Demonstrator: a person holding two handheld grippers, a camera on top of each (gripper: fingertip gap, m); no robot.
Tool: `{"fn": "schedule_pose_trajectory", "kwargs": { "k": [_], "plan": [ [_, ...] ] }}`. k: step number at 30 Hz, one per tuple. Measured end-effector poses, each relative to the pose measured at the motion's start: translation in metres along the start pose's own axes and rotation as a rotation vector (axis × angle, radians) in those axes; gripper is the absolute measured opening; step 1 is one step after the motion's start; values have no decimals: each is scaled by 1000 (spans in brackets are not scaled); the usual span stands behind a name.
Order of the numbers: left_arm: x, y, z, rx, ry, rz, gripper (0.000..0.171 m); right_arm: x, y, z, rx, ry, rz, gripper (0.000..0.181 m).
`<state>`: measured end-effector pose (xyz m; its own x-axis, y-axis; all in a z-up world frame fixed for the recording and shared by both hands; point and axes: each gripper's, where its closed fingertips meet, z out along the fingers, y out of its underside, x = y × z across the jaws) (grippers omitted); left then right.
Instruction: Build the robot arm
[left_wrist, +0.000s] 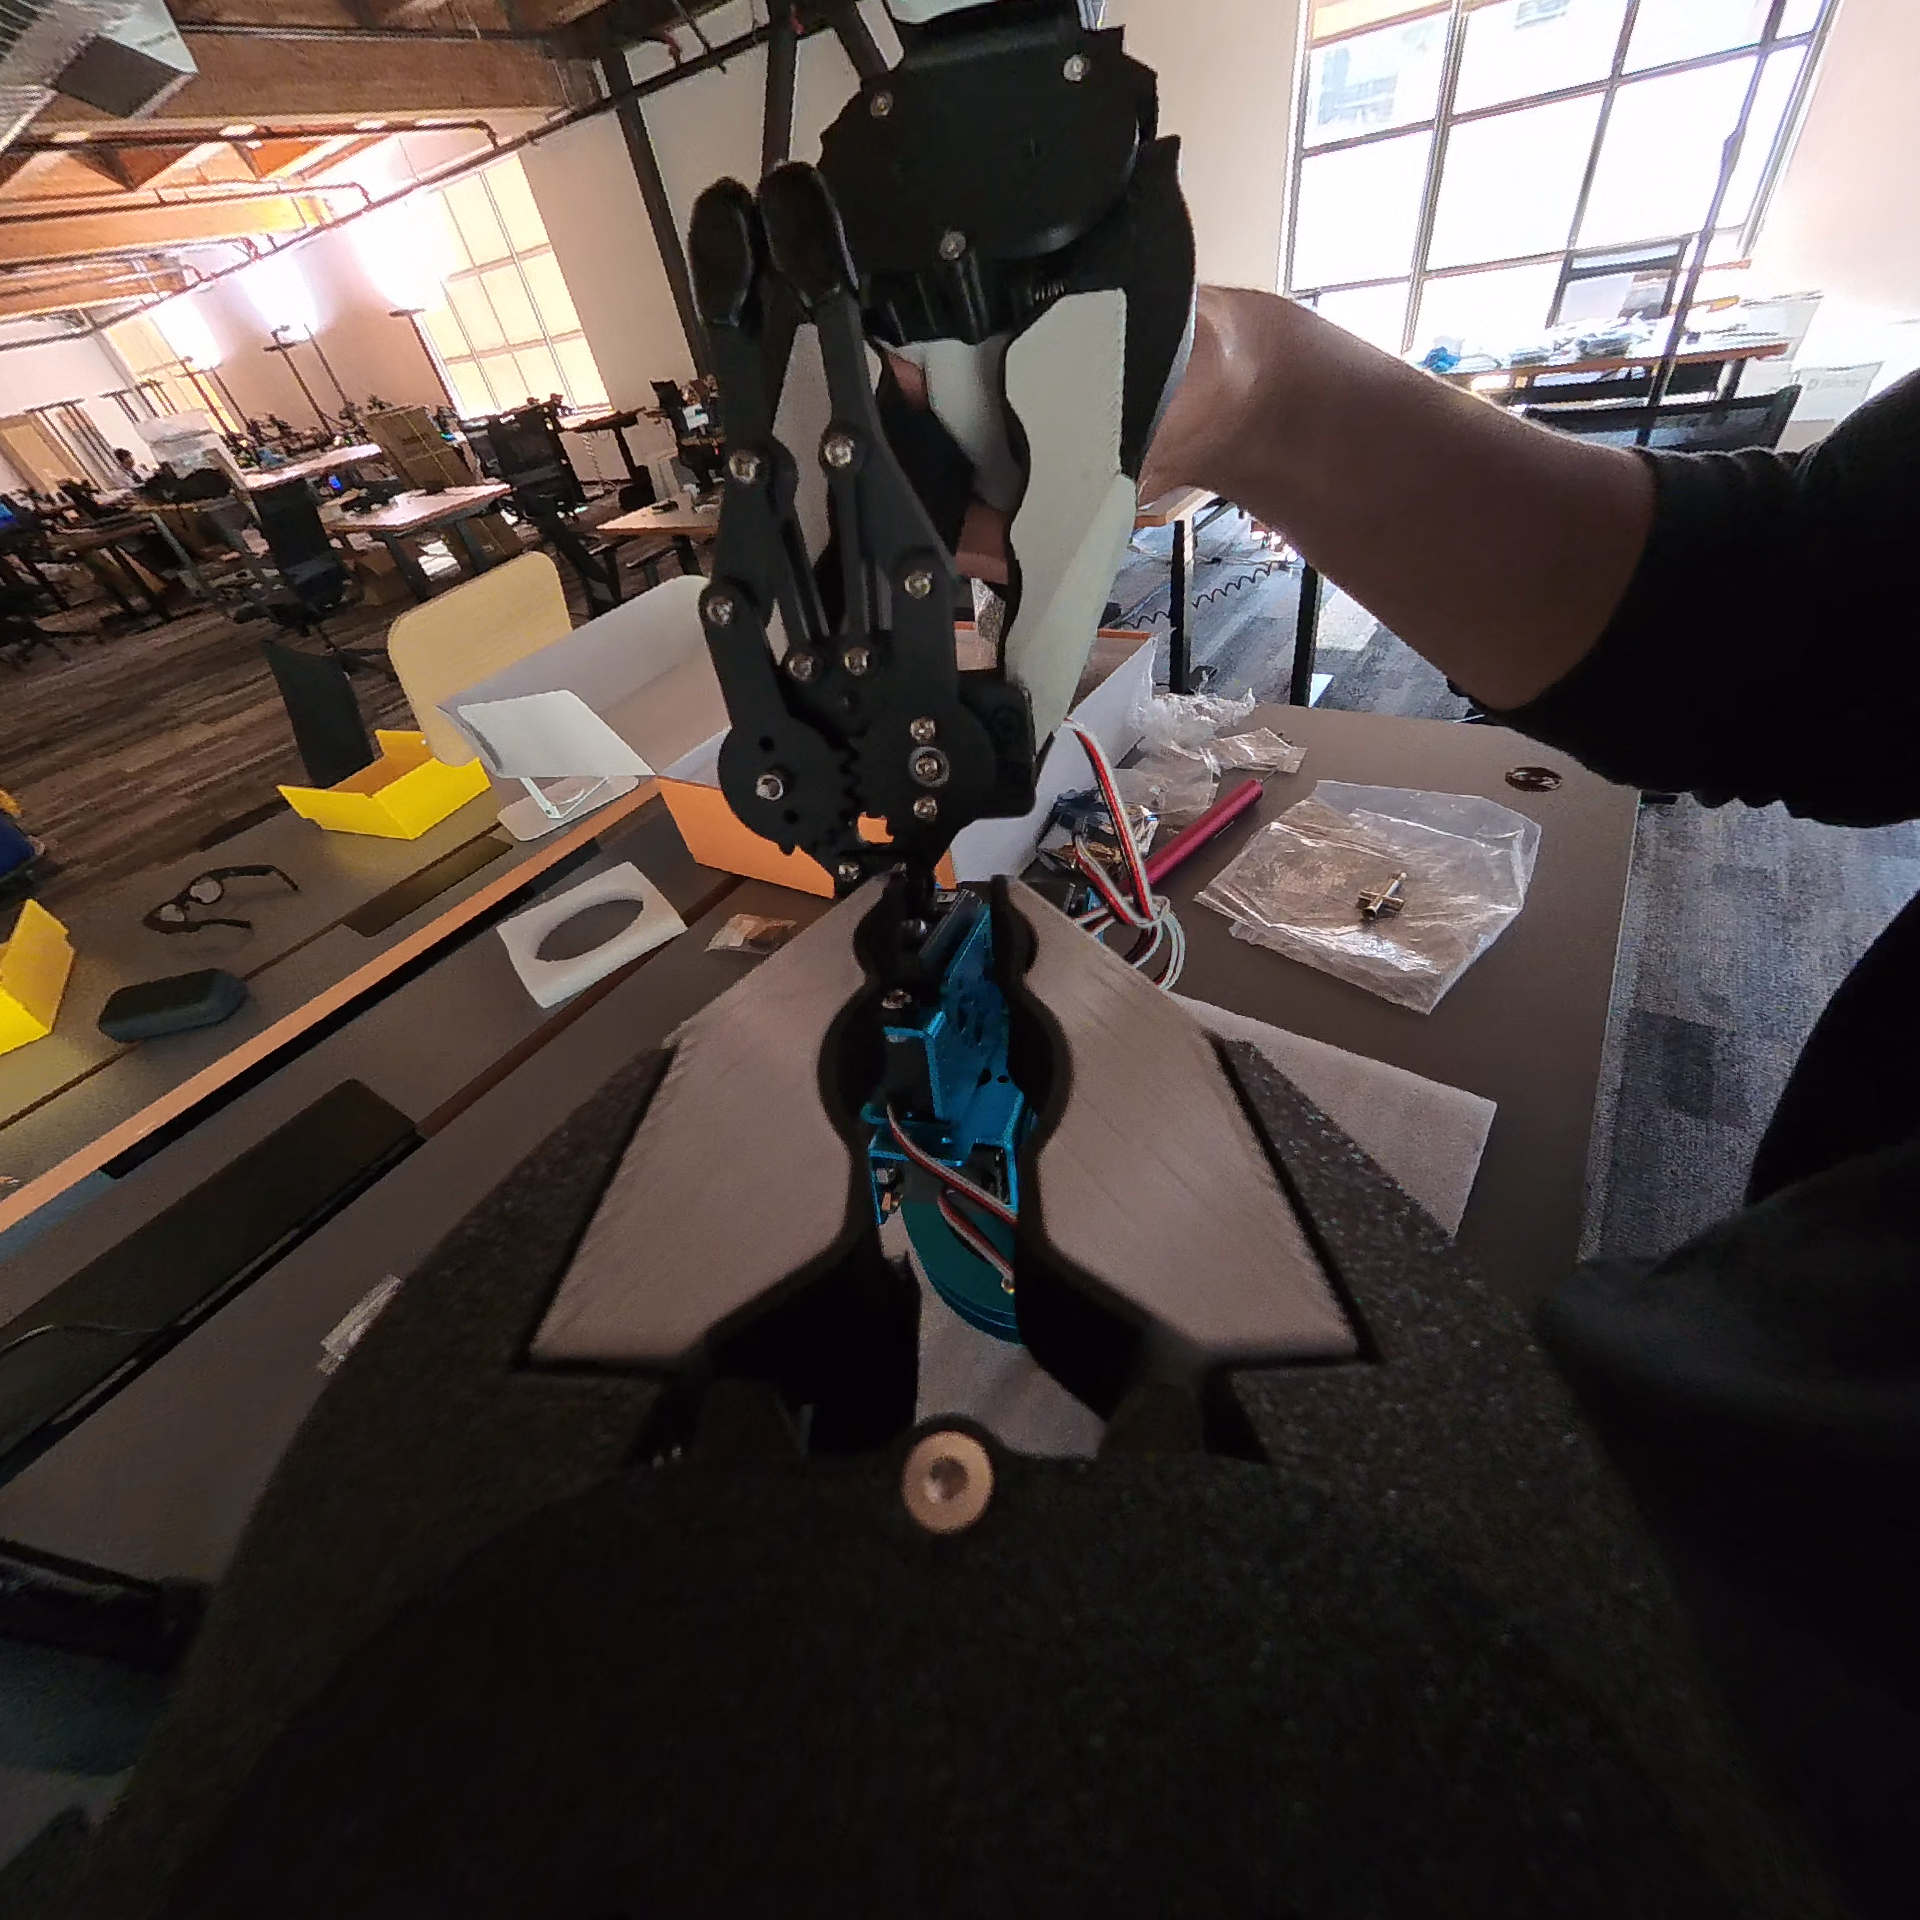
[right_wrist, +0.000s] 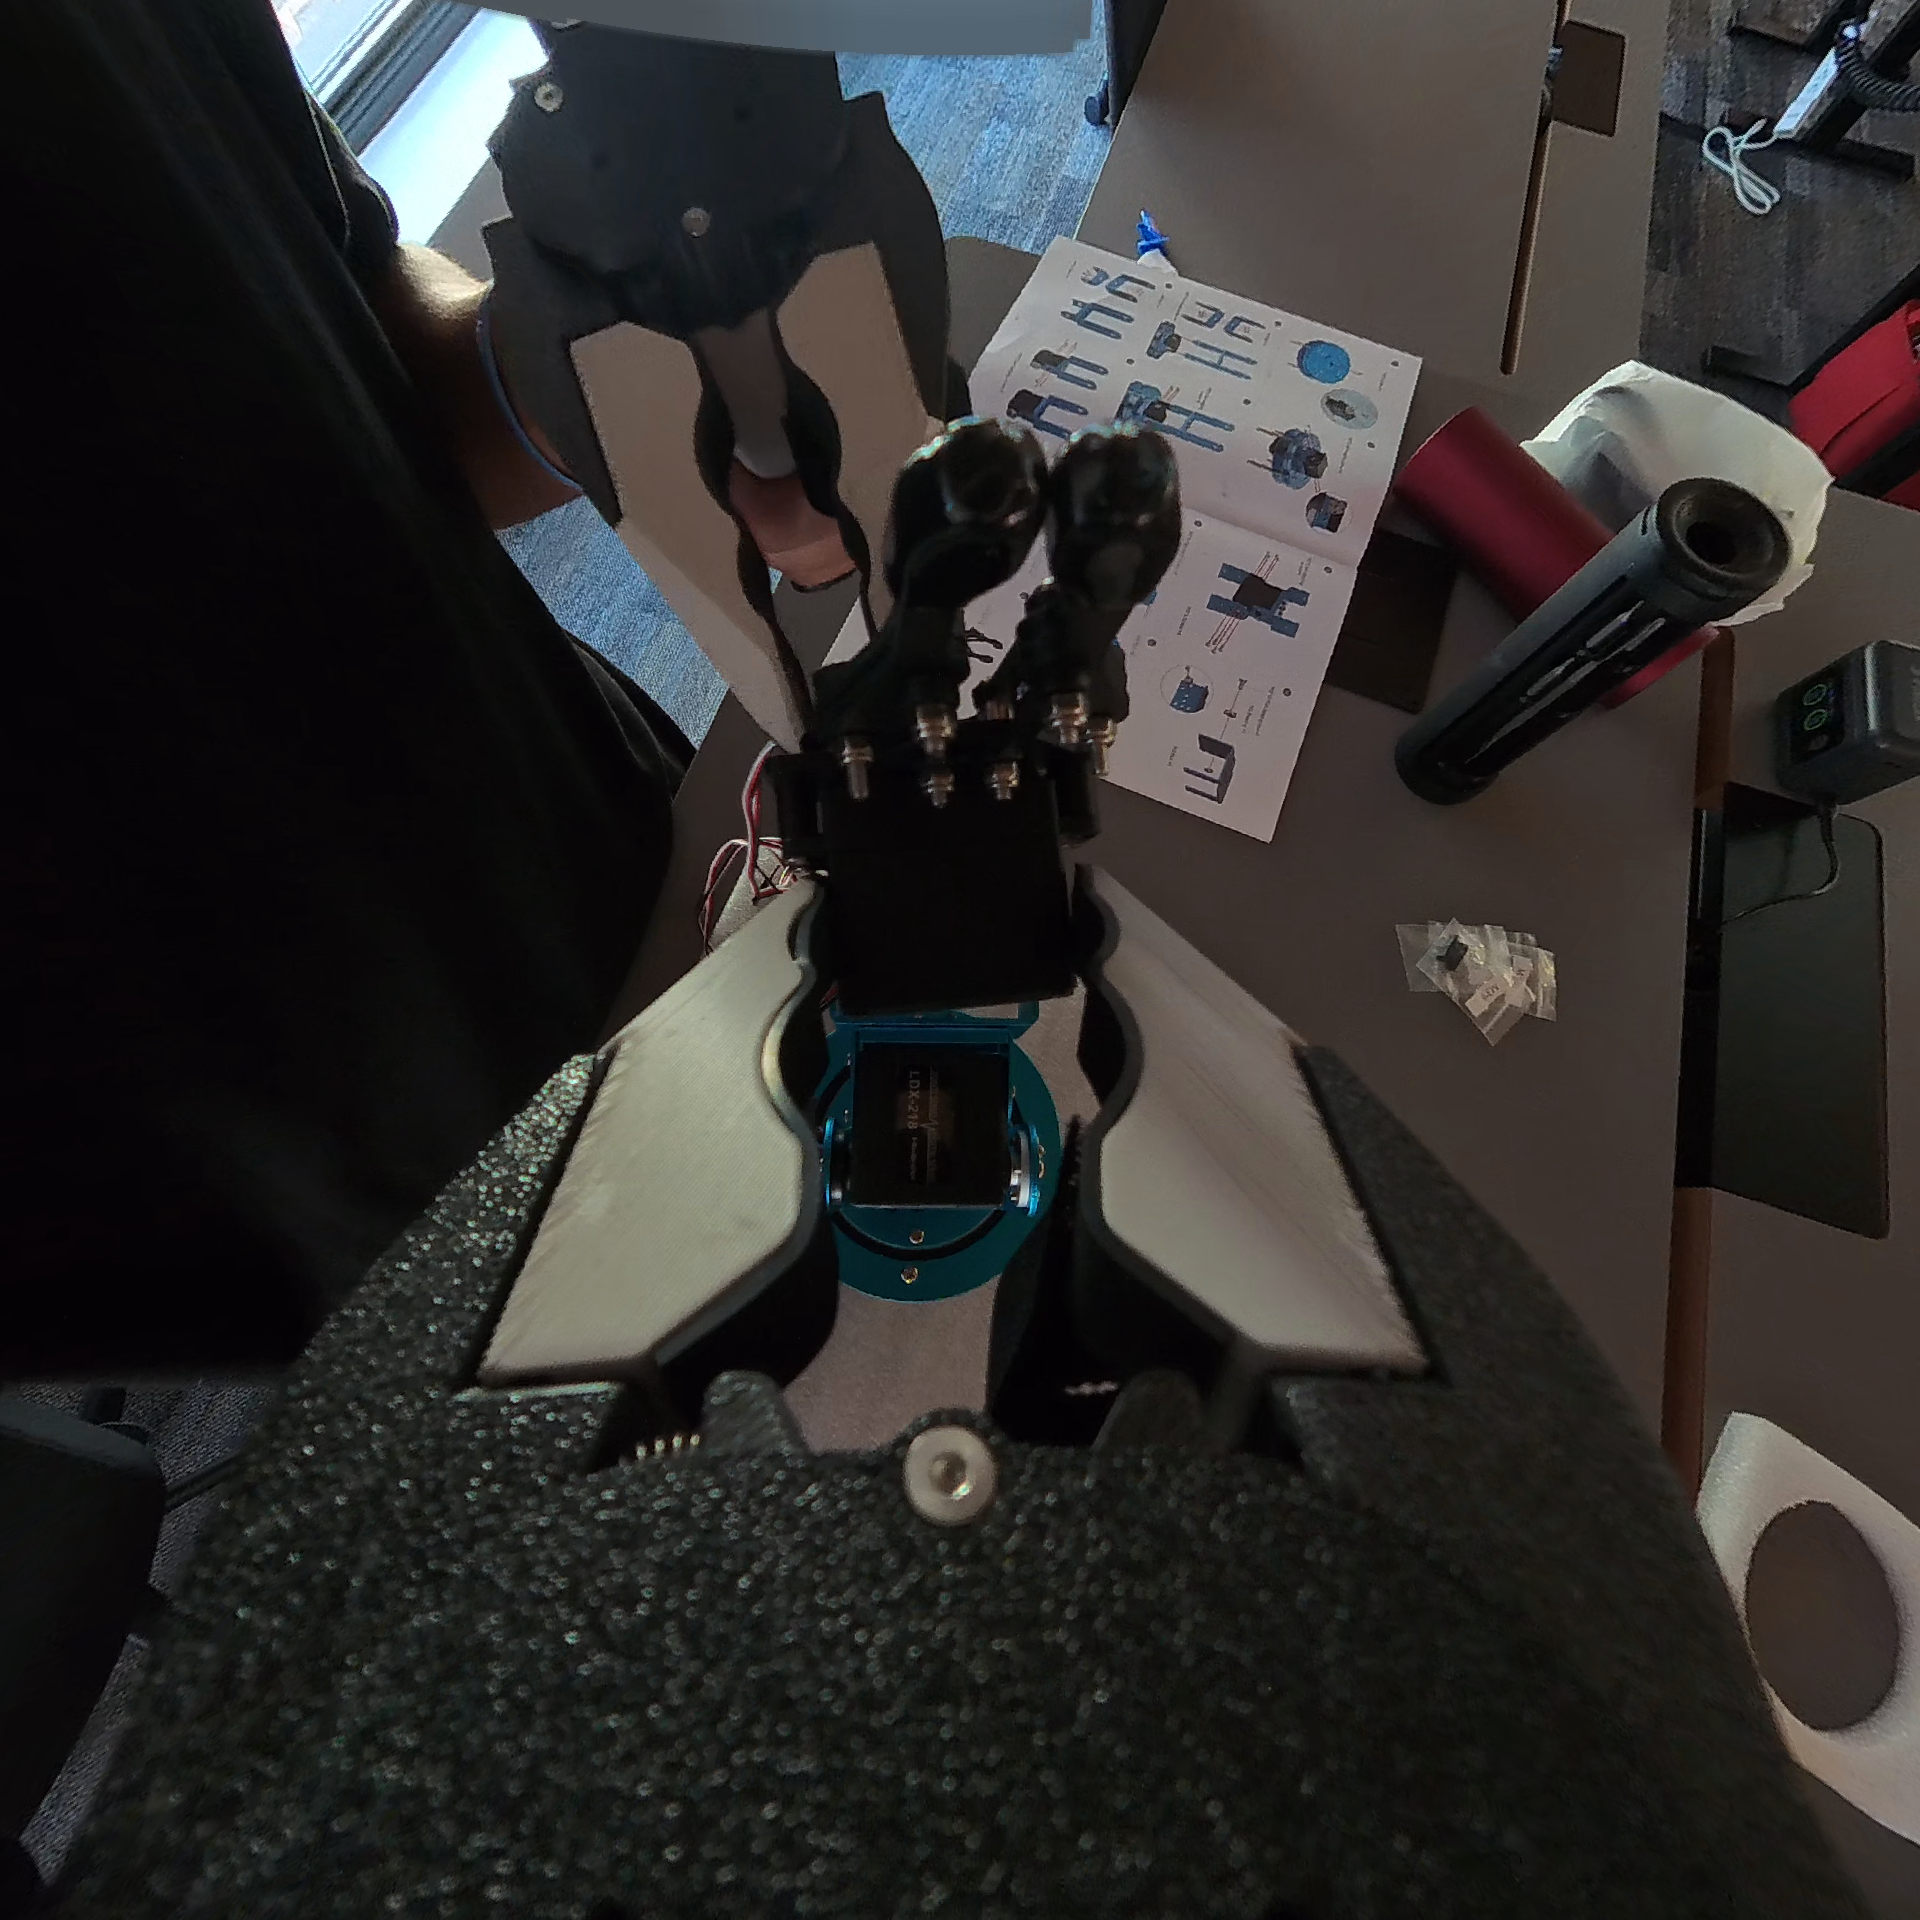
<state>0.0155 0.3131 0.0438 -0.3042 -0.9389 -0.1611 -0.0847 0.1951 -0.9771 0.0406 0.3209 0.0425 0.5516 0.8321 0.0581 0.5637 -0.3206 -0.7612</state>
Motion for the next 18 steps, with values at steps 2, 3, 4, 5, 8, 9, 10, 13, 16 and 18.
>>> {"fn": "schedule_pose_trajectory", "kwargs": {
  "k": [2, 3, 4, 5, 8, 9, 10, 13, 16, 18],
  "plan": [
    [2, 0, 2, -6, 9, 0, 17, -1, 0, 0, -2, 1, -5, 45],
    [2, 0, 2, -8, 11, 1, 17, -1, 0, 1, -3, 3, -7, 45],
    [2, 0, 3, -9, 10, 3, 17, -1, 0, 1, -6, 4, -9, 45],
    [2, 0, 3, -10, 7, 6, 18, 0, 0, 1, -6, 8, -10, 45],
    [2, 0, 3, -14, 2, 13, 19, 0, 0, 0, -8, 14, -12, 45],
    [2, 0, 3, -15, 1, 16, 19, 0, 0, 1, -7, 15, -12, 45],
    [2, 0, 3, -17, 3, 19, 19, 0, 0, 1, -6, 15, -11, 45],
    [-2, -1, 0, -2, 3, -8, 26, -1, -1, 2, 0, 16, -17, 45],
    [-14, 4, -7, -4, -16, -28, 31, -1, -1, 1, -10, 28, -20, 45],
    [-18, 13, -5, -36, -2, -17, 32, -1, -1, 0, -27, 34, -20, 45]
  ]
}}
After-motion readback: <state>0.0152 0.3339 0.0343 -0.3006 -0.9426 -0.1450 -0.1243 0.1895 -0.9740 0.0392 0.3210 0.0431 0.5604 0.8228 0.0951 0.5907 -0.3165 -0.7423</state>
